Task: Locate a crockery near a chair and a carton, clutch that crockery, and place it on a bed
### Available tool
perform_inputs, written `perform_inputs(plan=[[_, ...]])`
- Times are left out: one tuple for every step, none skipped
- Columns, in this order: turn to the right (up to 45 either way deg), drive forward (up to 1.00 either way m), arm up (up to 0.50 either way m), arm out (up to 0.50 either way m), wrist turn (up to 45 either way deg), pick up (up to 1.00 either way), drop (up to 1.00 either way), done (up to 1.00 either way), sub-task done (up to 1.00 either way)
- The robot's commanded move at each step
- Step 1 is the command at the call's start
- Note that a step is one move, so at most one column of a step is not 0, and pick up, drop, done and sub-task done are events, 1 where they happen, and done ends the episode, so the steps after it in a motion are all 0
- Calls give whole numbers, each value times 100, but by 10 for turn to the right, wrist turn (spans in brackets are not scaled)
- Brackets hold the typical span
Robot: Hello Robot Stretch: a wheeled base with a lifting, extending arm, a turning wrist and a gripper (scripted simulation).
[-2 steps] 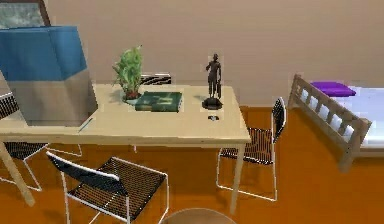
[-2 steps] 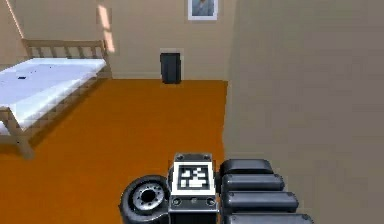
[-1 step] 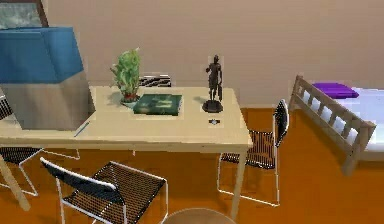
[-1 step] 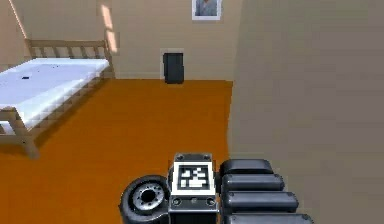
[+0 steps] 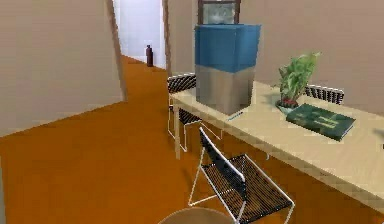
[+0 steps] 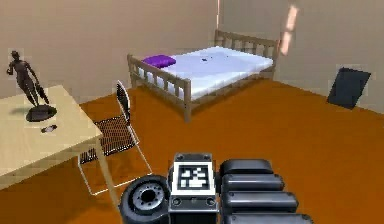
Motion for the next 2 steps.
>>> perform_inputs(plan=[[-300, 0, 0, 0, 0, 0, 0, 0, 0], [0, 60, 0, 0, 0, 0, 0, 0, 0]])
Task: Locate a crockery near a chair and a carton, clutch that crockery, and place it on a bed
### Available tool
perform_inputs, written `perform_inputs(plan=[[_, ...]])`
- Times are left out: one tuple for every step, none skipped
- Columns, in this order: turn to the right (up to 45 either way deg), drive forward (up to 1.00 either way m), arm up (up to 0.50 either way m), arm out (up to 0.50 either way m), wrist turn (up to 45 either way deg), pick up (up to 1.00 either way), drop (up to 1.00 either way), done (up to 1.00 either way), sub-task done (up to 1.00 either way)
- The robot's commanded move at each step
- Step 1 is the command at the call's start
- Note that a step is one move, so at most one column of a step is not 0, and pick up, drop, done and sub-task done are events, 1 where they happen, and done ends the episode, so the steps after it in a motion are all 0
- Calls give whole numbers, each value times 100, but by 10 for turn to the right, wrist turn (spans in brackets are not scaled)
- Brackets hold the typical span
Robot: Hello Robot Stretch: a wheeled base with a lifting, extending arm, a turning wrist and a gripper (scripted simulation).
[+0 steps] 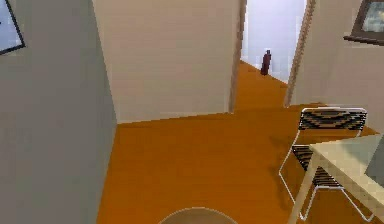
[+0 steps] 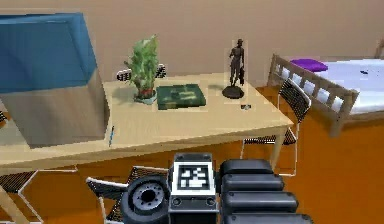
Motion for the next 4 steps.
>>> perform_inputs(plan=[[90, 0, 0, 0, 0, 0, 0, 0, 0], [30, 0, 0, 0, 0, 0, 0, 0, 0], [0, 100, 0, 0, 0, 0, 0, 0, 0], [0, 50, 0, 0, 0, 0, 0, 0, 0]])
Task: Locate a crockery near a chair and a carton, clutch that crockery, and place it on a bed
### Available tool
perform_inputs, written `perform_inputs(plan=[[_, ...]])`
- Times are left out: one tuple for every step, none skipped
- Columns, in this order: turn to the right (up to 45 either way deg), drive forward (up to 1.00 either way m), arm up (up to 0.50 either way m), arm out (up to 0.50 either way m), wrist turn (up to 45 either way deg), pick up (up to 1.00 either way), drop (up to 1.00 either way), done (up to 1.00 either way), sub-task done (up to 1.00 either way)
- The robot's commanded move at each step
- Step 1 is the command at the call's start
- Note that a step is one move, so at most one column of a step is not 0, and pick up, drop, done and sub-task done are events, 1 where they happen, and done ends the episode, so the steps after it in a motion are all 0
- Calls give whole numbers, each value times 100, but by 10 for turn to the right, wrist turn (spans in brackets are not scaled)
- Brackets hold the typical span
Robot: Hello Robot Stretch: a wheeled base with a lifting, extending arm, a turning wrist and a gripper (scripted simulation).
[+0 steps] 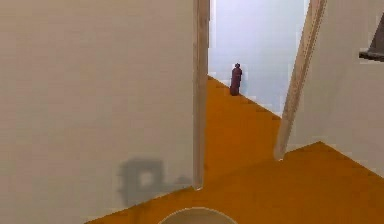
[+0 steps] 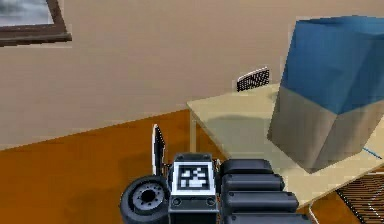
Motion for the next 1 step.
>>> perform_inputs(plan=[[90, 0, 0, 0, 0, 0, 0, 0, 0]])
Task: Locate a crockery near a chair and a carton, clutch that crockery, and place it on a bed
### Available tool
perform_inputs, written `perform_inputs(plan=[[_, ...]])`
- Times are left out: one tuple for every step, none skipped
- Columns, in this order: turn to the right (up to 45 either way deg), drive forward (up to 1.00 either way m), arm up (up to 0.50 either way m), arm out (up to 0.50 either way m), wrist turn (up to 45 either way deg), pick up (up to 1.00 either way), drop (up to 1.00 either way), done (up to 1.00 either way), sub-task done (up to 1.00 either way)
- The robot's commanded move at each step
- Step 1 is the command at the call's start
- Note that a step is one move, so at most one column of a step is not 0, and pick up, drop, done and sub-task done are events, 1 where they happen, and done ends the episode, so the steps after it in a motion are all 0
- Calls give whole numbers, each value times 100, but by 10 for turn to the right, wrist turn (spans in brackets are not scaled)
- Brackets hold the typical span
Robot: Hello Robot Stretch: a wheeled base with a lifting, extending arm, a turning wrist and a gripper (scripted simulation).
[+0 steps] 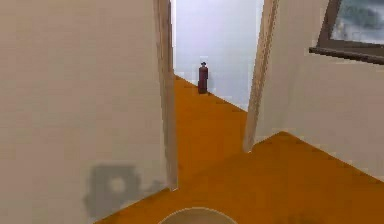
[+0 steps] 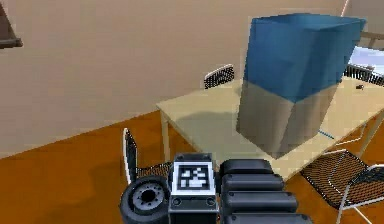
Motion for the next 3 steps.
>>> perform_inputs(plan=[[0, 70, 0, 0, 0, 0, 0, 0, 0], [450, 0, 0, 0, 0, 0, 0, 0, 0], [90, 0, 0, 0, 0, 0, 0, 0, 0]])
